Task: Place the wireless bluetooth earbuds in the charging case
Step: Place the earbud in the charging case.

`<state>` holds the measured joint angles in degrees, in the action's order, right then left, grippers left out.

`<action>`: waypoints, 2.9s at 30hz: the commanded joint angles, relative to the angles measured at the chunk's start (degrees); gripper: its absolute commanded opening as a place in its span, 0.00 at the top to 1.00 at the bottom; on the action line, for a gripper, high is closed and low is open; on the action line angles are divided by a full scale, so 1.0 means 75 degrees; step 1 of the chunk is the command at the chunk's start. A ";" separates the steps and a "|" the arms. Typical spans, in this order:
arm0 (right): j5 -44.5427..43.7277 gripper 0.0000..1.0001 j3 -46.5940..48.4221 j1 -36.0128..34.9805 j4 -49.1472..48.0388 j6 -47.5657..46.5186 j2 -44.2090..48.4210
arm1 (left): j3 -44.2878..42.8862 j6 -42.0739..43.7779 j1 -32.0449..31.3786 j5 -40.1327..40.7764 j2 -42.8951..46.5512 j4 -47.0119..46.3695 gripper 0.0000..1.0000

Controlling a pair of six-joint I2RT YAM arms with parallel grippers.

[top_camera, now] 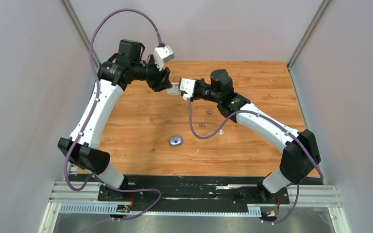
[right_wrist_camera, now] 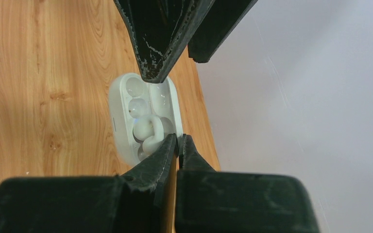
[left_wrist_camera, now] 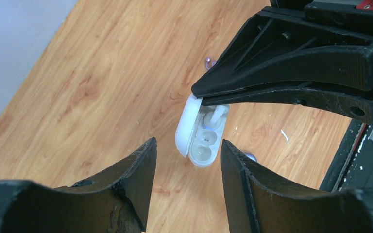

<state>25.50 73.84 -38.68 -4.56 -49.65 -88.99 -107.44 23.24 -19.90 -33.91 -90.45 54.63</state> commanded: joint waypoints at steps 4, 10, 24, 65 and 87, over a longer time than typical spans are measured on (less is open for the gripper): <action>0.0319 1.00 0.0085 -0.0053 0.0091 -0.0084 0.0248 | 0.0213 0.0269 -0.0028 -0.0044 -0.0040 -0.0444 0.42; 0.0352 1.00 0.0143 -0.0047 0.0104 -0.0080 0.0227 | 0.0147 0.0540 -0.0026 -0.0279 -0.0256 -0.0375 0.46; 0.0408 1.00 0.0138 -0.0045 0.0104 -0.0082 0.0236 | -0.0077 0.0941 -0.0030 -0.0513 -0.0587 0.0051 0.60; 0.0040 1.00 0.0115 -0.0046 -0.0640 -0.0710 0.0548 | 0.2635 0.1847 -0.0240 -0.1654 0.1508 -0.2162 1.00; 0.0084 0.83 0.0855 0.0293 0.0196 0.0907 0.0615 | 0.2945 0.2304 -0.0239 -0.1639 0.1791 -0.2198 1.00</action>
<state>28.69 76.64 -38.06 0.08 -44.27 -86.04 -86.35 39.29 -20.62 -41.74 -79.83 35.11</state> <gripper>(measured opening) 0.165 0.027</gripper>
